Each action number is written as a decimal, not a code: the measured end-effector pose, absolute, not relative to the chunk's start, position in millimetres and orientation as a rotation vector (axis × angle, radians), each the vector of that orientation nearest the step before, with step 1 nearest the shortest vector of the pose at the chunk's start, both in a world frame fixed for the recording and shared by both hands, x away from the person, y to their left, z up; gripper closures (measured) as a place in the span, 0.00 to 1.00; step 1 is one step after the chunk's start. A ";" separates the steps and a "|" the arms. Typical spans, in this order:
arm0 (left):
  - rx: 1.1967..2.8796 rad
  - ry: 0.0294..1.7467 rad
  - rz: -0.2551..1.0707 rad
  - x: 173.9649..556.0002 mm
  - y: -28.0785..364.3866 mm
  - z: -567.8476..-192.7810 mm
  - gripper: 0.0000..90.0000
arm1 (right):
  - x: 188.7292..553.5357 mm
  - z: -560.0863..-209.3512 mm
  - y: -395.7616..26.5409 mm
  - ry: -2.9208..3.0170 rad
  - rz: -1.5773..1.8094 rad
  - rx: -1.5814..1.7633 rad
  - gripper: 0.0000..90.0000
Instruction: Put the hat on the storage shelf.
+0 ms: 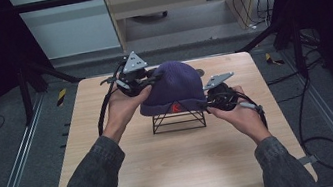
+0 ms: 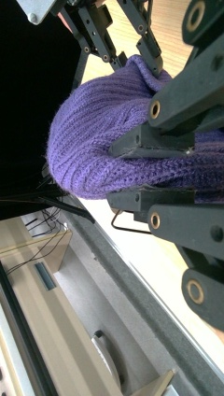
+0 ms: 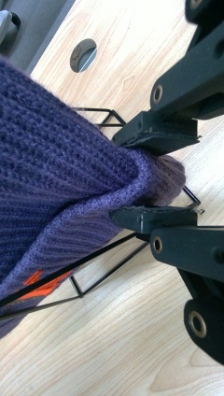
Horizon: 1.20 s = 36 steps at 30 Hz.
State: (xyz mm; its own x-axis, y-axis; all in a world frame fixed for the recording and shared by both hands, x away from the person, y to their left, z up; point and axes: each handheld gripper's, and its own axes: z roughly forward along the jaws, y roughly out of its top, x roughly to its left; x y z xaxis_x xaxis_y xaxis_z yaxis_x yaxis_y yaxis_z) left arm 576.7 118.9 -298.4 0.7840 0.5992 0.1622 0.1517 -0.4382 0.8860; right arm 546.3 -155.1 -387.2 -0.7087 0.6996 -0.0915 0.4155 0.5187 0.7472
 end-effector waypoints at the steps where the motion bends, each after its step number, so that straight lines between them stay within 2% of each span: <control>1: 1.992 0.562 0.572 576.6 119.3 -299.9 0.86 | 546.2 -388.8 -155.2 2.381 1.031 0.926 0.73; 36: 2.018 0.595 0.516 563.6 122.9 -337.1 0.85 | 539.7 -423.5 -155.4 2.394 1.019 1.015 0.71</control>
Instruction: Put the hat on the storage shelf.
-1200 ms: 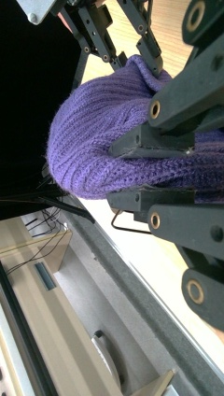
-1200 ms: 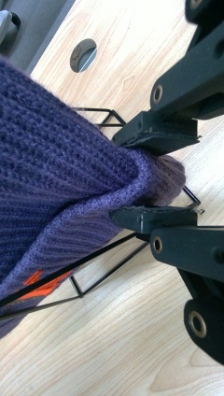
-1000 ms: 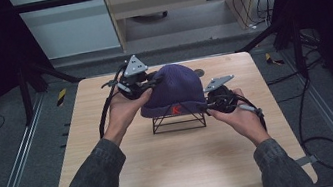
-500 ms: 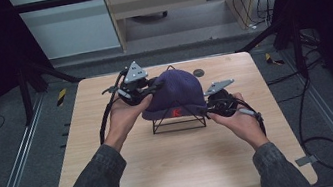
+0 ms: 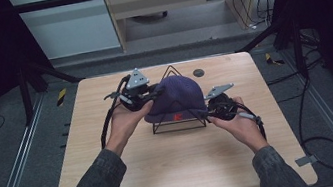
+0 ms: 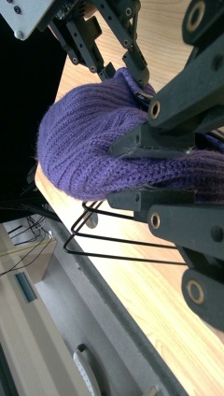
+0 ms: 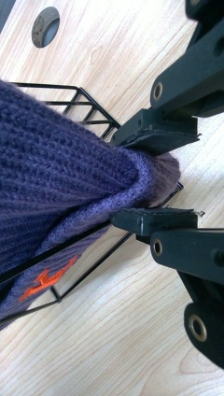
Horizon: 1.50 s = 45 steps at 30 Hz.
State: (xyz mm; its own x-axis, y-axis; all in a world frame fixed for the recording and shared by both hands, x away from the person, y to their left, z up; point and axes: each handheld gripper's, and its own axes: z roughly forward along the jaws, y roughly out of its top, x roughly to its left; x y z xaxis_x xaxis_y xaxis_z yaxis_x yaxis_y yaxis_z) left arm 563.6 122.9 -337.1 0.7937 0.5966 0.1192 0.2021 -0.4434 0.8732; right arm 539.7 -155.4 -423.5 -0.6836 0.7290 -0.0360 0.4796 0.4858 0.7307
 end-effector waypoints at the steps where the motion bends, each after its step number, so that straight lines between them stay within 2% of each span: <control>1: 2.017 0.596 0.514 563.4 123.2 -338.0 0.85 | 539.8 -423.6 -154.8 2.395 1.012 1.015 0.70; 12: 2.026 0.613 0.496 563.2 126.8 -349.0 0.85 | 540.5 -429.3 -157.1 2.397 1.010 1.036 0.69; 16: 2.028 0.624 0.490 564.5 126.5 -352.2 0.84 | 540.6 -431.6 -159.5 2.394 1.007 1.051 0.64; 20: 2.032 0.647 0.503 565.0 125.8 -354.8 0.75 | 539.8 -429.5 -164.2 2.391 1.024 1.061 0.59; 21: 2.036 0.655 0.509 564.8 125.3 -356.3 0.68 | 538.4 -428.1 -165.9 2.384 1.019 1.071 0.57; 22: 2.041 0.666 0.520 564.4 125.5 -357.5 0.68 | 538.4 -428.1 -165.9 2.384 1.019 1.071 0.57; 24: 2.020 0.683 0.527 563.0 128.0 -358.4 0.60 | 536.6 -426.8 -168.9 2.374 1.023 1.079 0.55; 27: 1.995 0.699 0.524 560.8 132.5 -355.8 0.53 | 532.9 -426.7 -171.9 2.364 1.025 1.086 0.53; 35: 2.017 0.673 0.554 548.2 136.4 -348.5 0.31 | 521.5 -420.9 -175.7 2.324 1.038 1.088 0.43; 41: 2.029 0.686 0.517 540.4 135.0 -346.5 0.15 | 511.4 -411.0 -177.5 2.280 1.063 1.092 0.32; 45: 2.039 0.660 0.505 532.4 130.5 -345.6 0.11 | 507.3 -405.3 -178.3 2.255 1.073 1.100 0.21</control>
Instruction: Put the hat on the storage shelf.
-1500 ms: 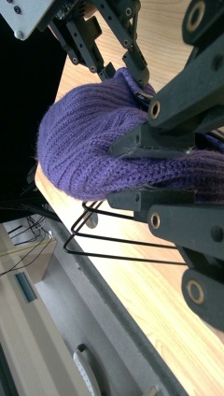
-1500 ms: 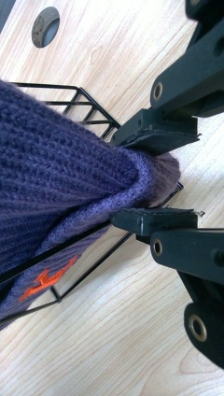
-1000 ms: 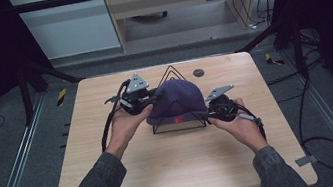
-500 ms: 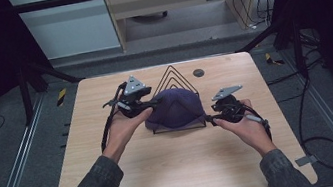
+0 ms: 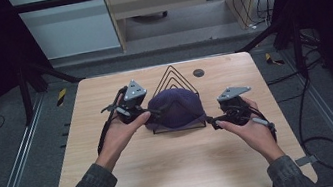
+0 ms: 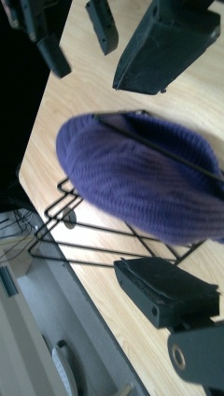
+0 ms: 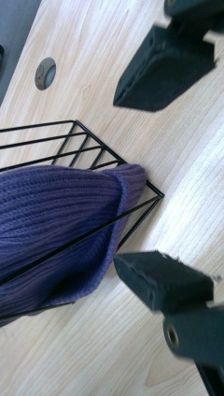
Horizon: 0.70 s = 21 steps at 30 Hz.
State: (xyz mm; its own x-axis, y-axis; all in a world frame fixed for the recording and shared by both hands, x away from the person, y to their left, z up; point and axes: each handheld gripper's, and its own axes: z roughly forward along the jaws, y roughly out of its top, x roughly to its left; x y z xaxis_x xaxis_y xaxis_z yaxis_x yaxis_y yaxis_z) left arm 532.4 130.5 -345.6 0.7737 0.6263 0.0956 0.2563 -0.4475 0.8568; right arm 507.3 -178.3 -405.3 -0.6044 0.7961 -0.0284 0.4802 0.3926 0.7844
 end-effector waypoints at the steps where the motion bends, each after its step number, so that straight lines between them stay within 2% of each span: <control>1: 2.042 0.650 0.502 530.2 129.6 -345.5 0.10 | 506.5 -404.5 -178.3 2.251 1.077 1.104 0.19; 8: 2.071 0.614 0.491 516.4 124.3 -346.0 0.07 | 501.5 -399.9 -176.6 2.234 1.080 1.079 0.10; 21: 2.093 0.598 0.497 496.9 125.9 -347.1 0.06 | 491.9 -390.8 -172.2 2.222 1.103 1.003 0.08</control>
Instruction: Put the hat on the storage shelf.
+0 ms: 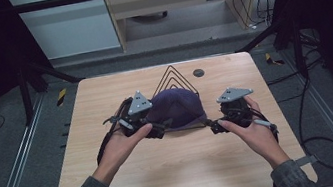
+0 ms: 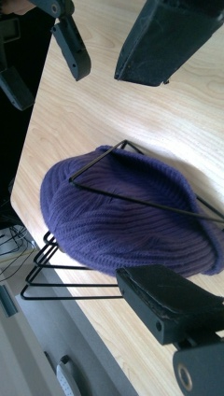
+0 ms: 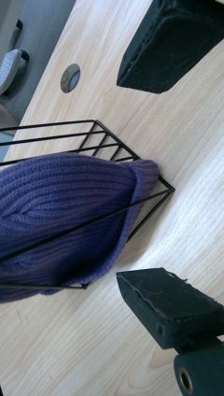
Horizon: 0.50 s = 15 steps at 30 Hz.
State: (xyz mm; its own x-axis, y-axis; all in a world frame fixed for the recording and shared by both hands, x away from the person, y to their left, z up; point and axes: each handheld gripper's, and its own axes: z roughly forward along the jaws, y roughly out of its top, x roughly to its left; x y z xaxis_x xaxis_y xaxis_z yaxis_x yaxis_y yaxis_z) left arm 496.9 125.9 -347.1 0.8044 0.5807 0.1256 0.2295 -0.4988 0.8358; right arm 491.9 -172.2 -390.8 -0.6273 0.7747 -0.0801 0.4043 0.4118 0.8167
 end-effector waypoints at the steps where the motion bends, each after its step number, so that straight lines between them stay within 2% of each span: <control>1: 2.106 0.597 0.507 494.5 125.9 -347.1 0.06 | 490.8 -389.9 -171.5 2.223 1.105 1.003 0.08; 15: 2.117 0.580 0.526 471.6 136.1 -348.2 0.06 | 476.0 -376.7 -156.8 2.207 1.147 0.932 0.08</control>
State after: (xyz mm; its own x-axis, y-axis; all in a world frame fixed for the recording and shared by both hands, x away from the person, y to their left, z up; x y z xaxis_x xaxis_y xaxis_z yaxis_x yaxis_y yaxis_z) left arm 471.6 136.1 -348.2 0.8032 0.5742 0.1584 0.2138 -0.5261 0.8231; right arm 476.0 -156.8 -376.7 -0.6523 0.7510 -0.1020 0.3481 0.4165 0.8399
